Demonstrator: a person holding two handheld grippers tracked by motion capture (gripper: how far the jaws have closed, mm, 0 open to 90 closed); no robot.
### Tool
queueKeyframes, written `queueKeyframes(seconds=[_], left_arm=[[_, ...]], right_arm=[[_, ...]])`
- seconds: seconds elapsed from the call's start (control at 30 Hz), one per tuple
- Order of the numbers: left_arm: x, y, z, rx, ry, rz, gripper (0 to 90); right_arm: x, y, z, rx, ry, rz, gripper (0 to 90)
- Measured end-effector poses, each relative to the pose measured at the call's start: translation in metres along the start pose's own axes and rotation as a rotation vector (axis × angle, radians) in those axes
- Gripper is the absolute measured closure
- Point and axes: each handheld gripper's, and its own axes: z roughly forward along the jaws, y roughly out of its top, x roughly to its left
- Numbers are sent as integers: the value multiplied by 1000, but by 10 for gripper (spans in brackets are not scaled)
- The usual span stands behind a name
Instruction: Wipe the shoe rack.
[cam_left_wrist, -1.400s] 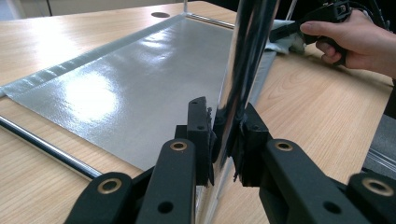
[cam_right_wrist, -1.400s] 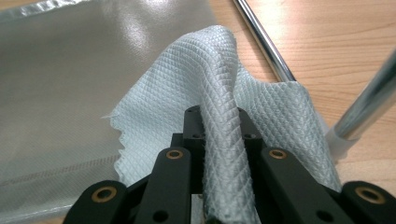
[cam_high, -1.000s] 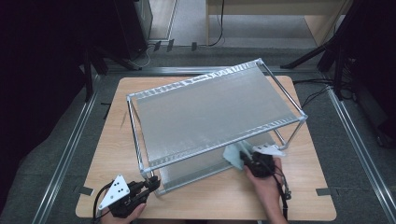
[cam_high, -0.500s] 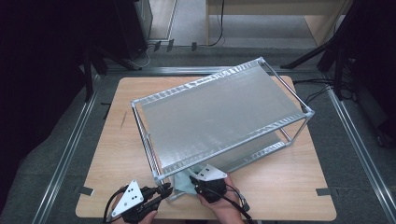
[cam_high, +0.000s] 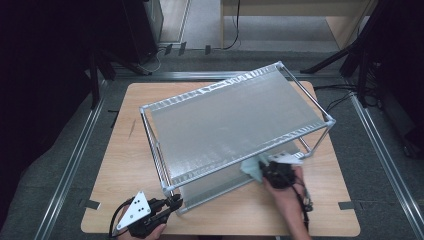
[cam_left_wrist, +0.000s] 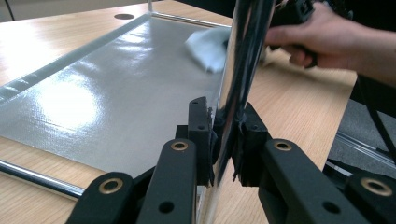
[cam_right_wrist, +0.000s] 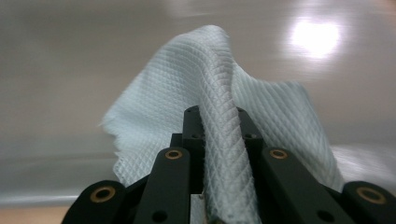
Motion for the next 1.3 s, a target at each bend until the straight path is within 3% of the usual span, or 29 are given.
queueKeyframes(seconds=[0.1, 0.17, 0.2, 0.23, 0.3, 0.37, 0.43, 0.5, 0.57, 0.77, 0.8, 0.83, 0.9, 0.97, 1.03, 1.07, 1.13, 1.3], left_arm=[[0, 0, 0, 0, 1, 0, 797], [0, 0, 0, 0, 1, -1, 797], [0, 0, 1, -1, 2, -2, 797], [1, 0, 1, 0, 3, -4, 797], [1, 0, 1, -1, 1, -12, 796], [1, 0, 1, -2, 1, -17, 795], [1, 0, 1, -2, 0, -22, 794], [1, 0, 1, -3, 1, -24, 793], [1, 0, 1, -3, 4, -23, 794], [1, -1, 1, -2, 4, -23, 793], [1, -1, 1, -2, 4, -23, 793], [1, -1, 1, -3, 4, -24, 793], [1, -1, 1, -3, 4, -23, 793], [1, -1, 0, -2, 4, -22, 793], [1, -1, 0, -2, 4, -20, 794], [0, -1, 0, -1, 6, -18, 794], [1, -1, 0, -2, 6, -18, 795], [2, -1, 0, -2, 5, -21, 794]], right_arm=[[-41, -1, -12, -22, -97, 86, 792], [-57, -5, -15, -24, -131, 134, 796], [-61, -6, -16, -34, -124, 156, 797], [-61, -7, -16, -35, -117, 168, 796], [-53, -6, -13, -26, -135, 131, 792], [-44, -6, -9, -22, -121, 115, 791], [-29, -8, -4, -25, -94, 109, 791], [-12, -9, 0, -22, -78, 72, 793], [12, -9, 4, -9, -21, 35, 793], [107, -15, 11, 11, 164, -148, 790], [107, -15, 11, 11, 164, -148, 790], [134, -20, 9, 13, 234, -187, 788], [149, -24, 7, 7, 270, -212, 779], [160, -27, 5, 0, 269, -264, 776], [159, -27, 5, 0, 270, -270, 777], [148, -25, 4, 3, 264, -248, 778], [132, -23, 3, -1, 211, -247, 784], [58, -15, -9, -6, 59, -103, 792]])
